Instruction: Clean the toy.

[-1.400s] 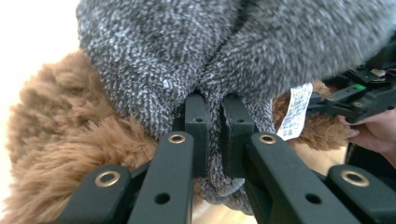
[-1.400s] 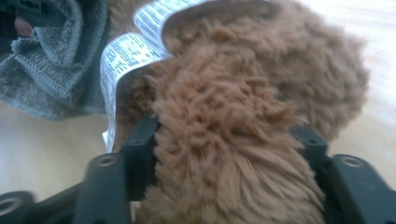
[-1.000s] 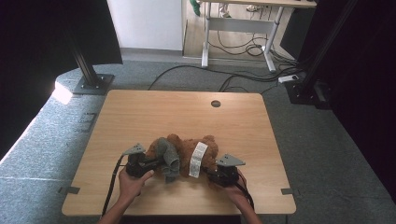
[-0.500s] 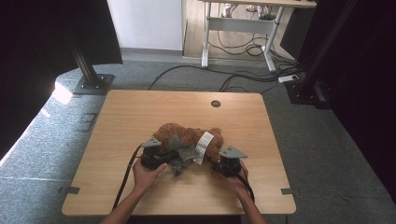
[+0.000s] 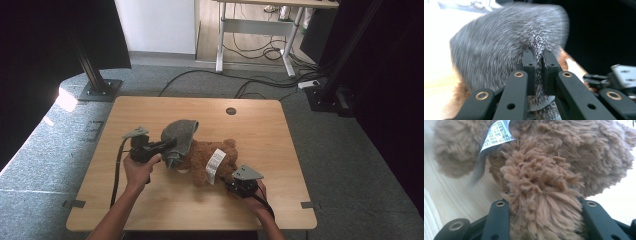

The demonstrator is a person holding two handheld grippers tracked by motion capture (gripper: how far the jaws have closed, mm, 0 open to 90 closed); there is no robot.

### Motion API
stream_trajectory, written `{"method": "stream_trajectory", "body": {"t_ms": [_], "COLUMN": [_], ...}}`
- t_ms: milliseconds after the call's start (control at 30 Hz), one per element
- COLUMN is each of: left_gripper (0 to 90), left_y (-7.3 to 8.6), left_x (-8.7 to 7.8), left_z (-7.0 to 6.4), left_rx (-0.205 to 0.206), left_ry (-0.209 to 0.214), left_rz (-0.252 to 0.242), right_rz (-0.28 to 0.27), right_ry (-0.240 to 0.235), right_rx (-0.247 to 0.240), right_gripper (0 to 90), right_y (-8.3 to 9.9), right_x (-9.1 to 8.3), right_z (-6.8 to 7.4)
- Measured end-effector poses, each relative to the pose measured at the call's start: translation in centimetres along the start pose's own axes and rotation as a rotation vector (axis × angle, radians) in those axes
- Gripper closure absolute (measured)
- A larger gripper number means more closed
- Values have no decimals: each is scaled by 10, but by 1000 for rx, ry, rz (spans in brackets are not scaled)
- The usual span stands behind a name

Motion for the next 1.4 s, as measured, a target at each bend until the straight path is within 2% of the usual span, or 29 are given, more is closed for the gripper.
{"method": "stream_trajectory", "body": {"t_ms": [33,67,100,200,300,533,600,667,700,733,867,1000,1133,1233,1333,1367,1400], "left_gripper": [827,827,827,828,829,829,829,830,829,829,830,830,830,830,830,830,830], "left_y": [7,7,15,21,28,41,45,48,51,51,59,61,65,69,72,74,74], "left_x": [16,16,28,33,29,16,14,12,10,10,5,2,0,-1,-2,-1,-1], "left_z": [-1,-1,-1,0,5,11,12,13,15,15,19,20,20,18,17,16,16], "left_rx": [6,6,17,26,22,22,26,23,19,19,-7,-14,-13,-12,-8,-5,-5], "left_ry": [-4,-4,-13,-32,-45,-43,-44,-45,-44,-44,-32,-33,-32,-23,-23,-25,-25], "left_rz": [56,56,90,108,112,108,107,104,101,101,89,85,84,90,93,96,96], "right_rz": [0,0,0,1,1,3,1,-8,-17,-17,-29,-53,-58,-74,-47,-15,-15], "right_ry": [-1,-1,-6,-14,-42,-56,-65,-89,-107,-107,-134,-175,-194,-216,-224,-207,-207], "right_rx": [3,3,4,5,20,10,11,41,77,77,152,168,175,202,208,190,190], "right_gripper": [590,590,588,588,586,572,538,461,382,382,279,249,233,218,206,221,221], "right_y": [0,0,1,2,3,4,3,2,1,1,-3,-11,-17,-21,-22,-20,-20], "right_x": [0,0,-1,-2,-5,-8,-9,-11,-13,-13,-18,-19,-19,-20,-15,-8,-8], "right_z": [0,0,-1,-1,-3,0,1,2,1,1,-2,1,2,2,4,9,9]}}
Point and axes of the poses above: each handheld gripper's, and its own axes: x roughly forward along the jaws, y roughly out of its underside, z roughly to its left, the point moved 5 cm from there along x, roughly forward along the jaws, and after that the axes turned 3 degrees about -y, right-handed, at the moved point
